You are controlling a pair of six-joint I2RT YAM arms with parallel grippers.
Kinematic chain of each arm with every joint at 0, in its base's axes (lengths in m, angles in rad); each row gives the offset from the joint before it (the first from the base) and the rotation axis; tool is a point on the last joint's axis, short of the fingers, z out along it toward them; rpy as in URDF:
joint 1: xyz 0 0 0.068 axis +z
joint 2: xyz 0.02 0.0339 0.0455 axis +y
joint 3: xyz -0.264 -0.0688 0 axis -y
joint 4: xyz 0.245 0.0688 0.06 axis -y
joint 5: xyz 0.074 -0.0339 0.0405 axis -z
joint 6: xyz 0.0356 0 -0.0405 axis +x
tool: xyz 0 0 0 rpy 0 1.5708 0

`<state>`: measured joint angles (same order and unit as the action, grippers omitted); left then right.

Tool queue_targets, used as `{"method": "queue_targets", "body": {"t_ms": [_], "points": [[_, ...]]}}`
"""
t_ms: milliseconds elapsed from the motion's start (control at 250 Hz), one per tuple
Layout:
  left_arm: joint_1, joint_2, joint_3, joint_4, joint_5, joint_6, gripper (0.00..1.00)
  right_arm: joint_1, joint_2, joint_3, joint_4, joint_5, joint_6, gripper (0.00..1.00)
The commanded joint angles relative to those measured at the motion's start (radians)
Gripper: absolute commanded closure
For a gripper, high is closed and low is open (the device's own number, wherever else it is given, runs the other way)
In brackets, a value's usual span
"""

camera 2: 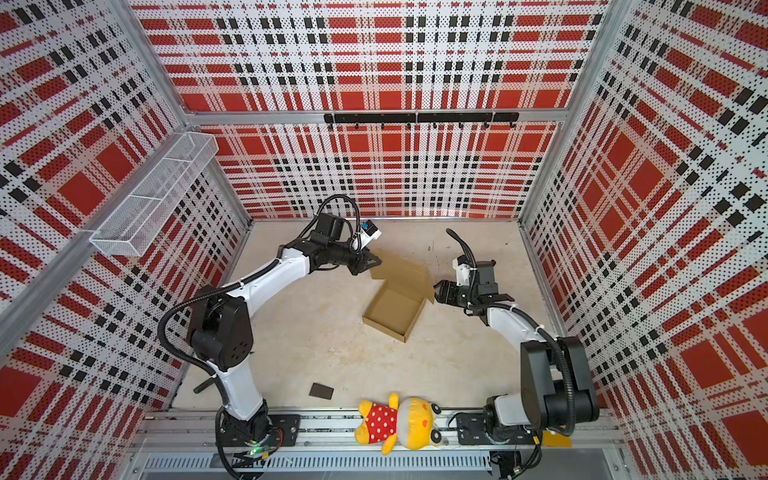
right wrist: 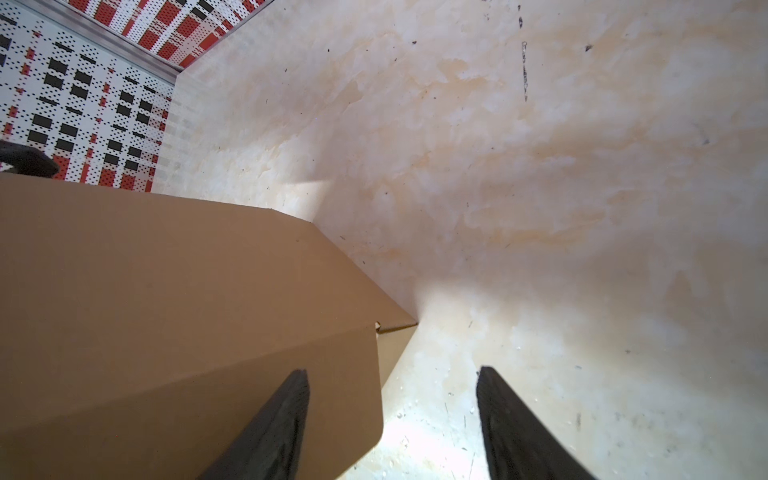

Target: Fold the paper box

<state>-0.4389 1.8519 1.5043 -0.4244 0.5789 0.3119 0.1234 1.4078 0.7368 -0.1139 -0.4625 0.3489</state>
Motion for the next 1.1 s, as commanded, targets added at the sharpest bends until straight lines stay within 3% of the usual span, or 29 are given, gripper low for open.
{"method": "queue_targets", "body": {"t_ms": [0,280,636,1096], "points": [[0.004,-0.047,-0.025,0.039,-0.007,-0.023,0.74,0.004,-0.037,-0.014,0.034,-0.010,-0.002,0.34],[0.006,-0.066,-0.046,0.041,-0.032,-0.021,0.66,0.005,-0.084,-0.043,0.020,0.001,-0.008,0.34],[-0.004,-0.117,-0.102,0.067,-0.056,-0.089,0.80,0.009,-0.090,-0.066,0.013,-0.010,-0.007,0.34],[-0.050,-0.138,-0.112,0.111,-0.096,-0.209,0.84,0.082,-0.085,-0.056,0.055,-0.039,0.052,0.33]]}}
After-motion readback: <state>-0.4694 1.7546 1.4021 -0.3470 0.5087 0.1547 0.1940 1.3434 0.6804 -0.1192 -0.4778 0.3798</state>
